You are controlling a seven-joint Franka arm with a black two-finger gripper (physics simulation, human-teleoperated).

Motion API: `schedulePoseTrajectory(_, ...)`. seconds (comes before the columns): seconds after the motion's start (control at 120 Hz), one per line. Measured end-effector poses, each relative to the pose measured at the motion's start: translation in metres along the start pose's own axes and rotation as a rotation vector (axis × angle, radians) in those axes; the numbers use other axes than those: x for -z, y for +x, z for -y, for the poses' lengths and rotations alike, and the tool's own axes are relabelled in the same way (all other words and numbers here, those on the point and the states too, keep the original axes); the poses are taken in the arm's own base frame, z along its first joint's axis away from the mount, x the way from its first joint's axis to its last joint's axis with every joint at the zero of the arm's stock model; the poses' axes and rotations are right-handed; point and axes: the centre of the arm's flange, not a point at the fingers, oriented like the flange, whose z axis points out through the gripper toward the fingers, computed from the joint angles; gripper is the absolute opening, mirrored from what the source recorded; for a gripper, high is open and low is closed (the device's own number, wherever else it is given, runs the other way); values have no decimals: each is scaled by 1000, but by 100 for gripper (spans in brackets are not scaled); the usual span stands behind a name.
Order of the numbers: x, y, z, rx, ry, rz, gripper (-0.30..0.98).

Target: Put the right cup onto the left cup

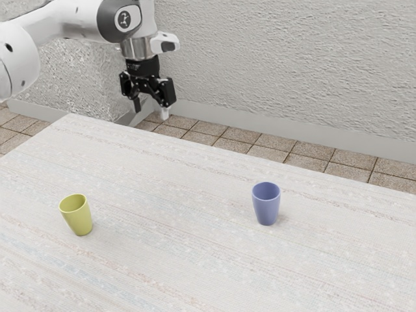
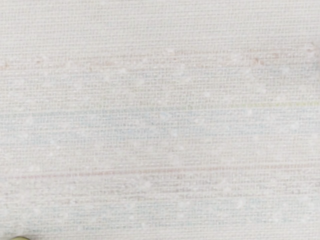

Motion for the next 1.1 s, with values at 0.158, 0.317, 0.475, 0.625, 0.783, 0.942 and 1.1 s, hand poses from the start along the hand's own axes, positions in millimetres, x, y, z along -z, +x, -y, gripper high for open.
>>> schedulePoseTrajectory(0.158, -26, 29, -27, -37, 9, 2, 66)
schedulePoseTrajectory(0.317, -47, 53, -55, -73, 10, -9, 66)
schedulePoseTrajectory(0.475, -80, 72, -92, -118, 2, 7, 66)
schedulePoseTrajectory(0.625, -107, 81, -123, -156, -3, 18, 66)
schedulePoseTrajectory(0.783, -120, 80, -161, -185, -13, 24, 66)
schedulePoseTrajectory(0.942, -132, 81, -180, -168, -35, 33, 66)
schedulePoseTrajectory(1.1, -147, 90, -194, -133, -51, 36, 66)
